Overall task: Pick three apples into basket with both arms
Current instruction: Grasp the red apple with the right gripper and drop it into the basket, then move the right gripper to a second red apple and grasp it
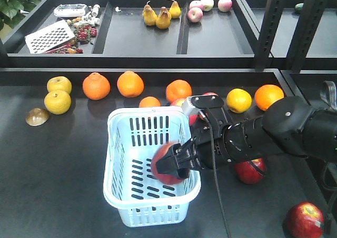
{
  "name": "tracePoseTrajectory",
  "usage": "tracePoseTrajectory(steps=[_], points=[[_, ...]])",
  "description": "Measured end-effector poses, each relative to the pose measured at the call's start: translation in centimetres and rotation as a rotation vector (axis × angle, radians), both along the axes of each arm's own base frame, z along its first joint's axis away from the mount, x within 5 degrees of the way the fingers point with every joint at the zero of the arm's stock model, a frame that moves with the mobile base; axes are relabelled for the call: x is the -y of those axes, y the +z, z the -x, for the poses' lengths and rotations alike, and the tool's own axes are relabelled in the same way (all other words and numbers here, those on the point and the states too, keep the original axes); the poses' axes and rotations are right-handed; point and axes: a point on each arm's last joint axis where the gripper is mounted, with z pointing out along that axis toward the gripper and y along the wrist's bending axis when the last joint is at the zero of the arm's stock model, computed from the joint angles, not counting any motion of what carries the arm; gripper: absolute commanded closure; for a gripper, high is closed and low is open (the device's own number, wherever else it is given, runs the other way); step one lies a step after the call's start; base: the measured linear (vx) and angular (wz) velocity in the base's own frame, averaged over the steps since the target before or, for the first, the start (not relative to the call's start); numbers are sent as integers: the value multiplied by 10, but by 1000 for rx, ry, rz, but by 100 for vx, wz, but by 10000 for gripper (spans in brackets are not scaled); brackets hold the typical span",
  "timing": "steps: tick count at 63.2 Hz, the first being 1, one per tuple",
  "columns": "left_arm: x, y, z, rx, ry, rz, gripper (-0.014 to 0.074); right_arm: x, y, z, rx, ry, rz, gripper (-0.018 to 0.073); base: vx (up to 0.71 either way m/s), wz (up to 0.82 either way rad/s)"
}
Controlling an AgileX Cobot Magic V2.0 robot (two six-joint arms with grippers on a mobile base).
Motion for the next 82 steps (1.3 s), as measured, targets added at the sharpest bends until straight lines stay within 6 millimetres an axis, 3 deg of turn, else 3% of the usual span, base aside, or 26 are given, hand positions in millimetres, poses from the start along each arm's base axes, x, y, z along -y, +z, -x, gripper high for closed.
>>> tracePoseTrajectory(steps=[24,33,44,50,55,68,82], points=[[0,0,0,0,0,0,94,7,5,-1,20,-12,20,-110,0,0],[0,0,0,0,0,0,94,42,19,-7,18,-127,69,-93,0,0],[0,0,0,0,0,0,94,104,24,-20,44,-333,198,-89,0,0],[0,0,0,0,0,0,94,133,13,-33,43,-427,261,-83,0,0],[0,0,0,0,0,0,94,144,-5,-43,10,-468,286,-77,0,0],[0,0,0,0,0,0,94,150,-55,-64,-56,-508,325,-71,0,0],[0,0,0,0,0,0,94,152,-93,-75,-104,-558,329,-62,0,0]])
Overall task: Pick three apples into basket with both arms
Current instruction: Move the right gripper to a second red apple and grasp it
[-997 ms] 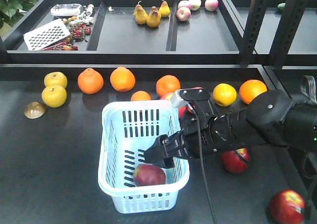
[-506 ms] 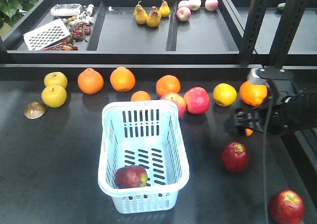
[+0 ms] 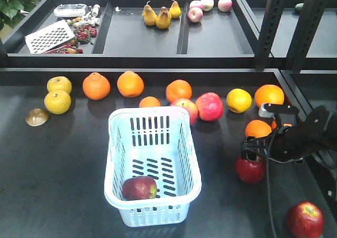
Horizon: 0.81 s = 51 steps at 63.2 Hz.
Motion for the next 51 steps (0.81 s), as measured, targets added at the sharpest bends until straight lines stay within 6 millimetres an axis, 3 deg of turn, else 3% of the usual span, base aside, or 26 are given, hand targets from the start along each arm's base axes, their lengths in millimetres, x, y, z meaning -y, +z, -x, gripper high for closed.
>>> tracePoseTrajectory(steps=[17,33,51], points=[[0,0,0,0,0,0,94,1,-35,-7,-30,-57,-17,-55,0,0],[0,0,0,0,0,0,94,-5,-49,-27,-59,-25,-61,-29,0,0],[0,0,0,0,0,0,94,-7,-58,-31,-91,-29,-82,196,0,0]])
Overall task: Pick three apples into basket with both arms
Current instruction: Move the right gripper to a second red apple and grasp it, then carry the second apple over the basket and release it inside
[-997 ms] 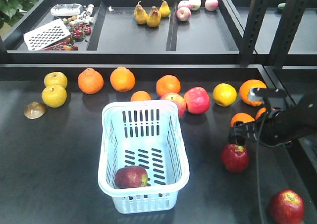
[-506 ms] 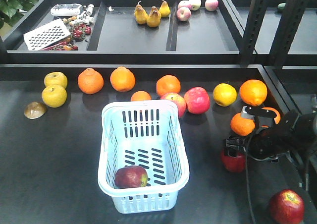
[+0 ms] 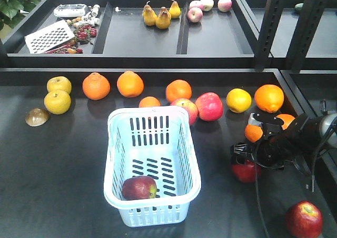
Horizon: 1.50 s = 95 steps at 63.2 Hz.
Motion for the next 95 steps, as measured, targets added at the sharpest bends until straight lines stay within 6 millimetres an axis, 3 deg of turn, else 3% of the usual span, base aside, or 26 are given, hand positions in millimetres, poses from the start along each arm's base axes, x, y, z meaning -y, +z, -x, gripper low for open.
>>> tracePoseTrajectory(steps=[10,16,27,39,49,56,69,80,87,95], points=[[0,0,0,0,0,0,94,-3,8,4,-29,28,-31,265,0,0],[0,0,0,0,0,0,94,-6,26,9,-31,60,-57,265,0,0],[0,0,0,0,0,0,94,-11,94,19,77,118,-96,265,0,0],[0,0,0,0,0,0,94,-18,171,55,150,235,-151,265,0,0],[0,0,0,0,0,0,94,-33,218,89,237,340,-162,265,0,0],[0,0,0,0,0,0,94,-60,240,111,298,440,-195,265,0,0],[0,0,0,0,0,0,94,-128,245,131,369,592,-280,263,0,0],[0,0,0,0,0,0,94,-176,218,127,374,616,-297,197,0,0],[0,0,0,0,0,0,94,-192,190,119,302,620,-285,84,0,0],[0,0,0,0,0,0,94,-196,169,109,271,593,-260,-64,0,0]])
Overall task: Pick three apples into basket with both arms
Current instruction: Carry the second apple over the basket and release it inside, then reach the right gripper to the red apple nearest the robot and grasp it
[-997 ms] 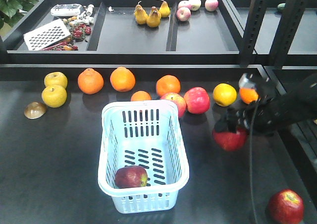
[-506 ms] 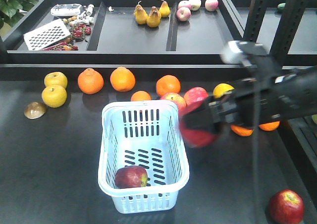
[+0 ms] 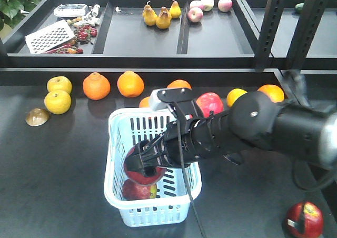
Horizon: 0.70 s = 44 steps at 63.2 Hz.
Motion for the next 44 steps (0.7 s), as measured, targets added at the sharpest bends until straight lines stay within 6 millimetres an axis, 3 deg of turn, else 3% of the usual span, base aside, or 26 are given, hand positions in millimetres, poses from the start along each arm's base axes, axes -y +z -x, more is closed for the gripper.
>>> tracePoseTrajectory(steps=[10,28,36,44], points=[[0,0,0,0,0,0,94,5,0,-11,42,-74,-14,-155,0,0],[0,0,0,0,0,0,94,28,2,-26,32,-154,-23,-140,0,0],[0,0,0,0,0,0,94,54,13,-31,14,-185,-27,-127,0,0],[0,0,0,0,0,0,94,96,23,-35,-19,-252,22,-118,0,0]])
